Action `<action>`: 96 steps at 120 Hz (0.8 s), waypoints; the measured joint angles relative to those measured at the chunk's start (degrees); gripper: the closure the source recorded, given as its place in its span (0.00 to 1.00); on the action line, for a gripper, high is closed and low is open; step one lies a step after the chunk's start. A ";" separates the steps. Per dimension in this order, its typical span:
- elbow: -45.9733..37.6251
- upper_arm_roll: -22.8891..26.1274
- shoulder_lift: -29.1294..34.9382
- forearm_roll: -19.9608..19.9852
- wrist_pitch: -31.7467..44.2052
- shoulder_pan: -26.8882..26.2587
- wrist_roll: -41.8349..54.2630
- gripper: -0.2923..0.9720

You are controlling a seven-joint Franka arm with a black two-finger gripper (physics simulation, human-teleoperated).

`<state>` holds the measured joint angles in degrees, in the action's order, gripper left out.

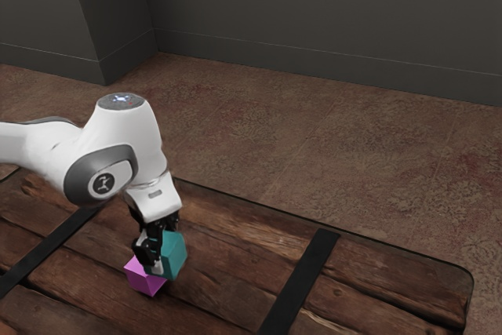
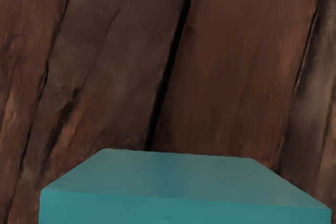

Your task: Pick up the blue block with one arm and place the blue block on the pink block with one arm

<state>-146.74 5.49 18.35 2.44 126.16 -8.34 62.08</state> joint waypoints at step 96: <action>3.75 -1.12 -4.55 -6.98 -7.51 7.67 13.05 0.50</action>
<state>-142.98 4.38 13.81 -4.55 118.66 -0.67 75.12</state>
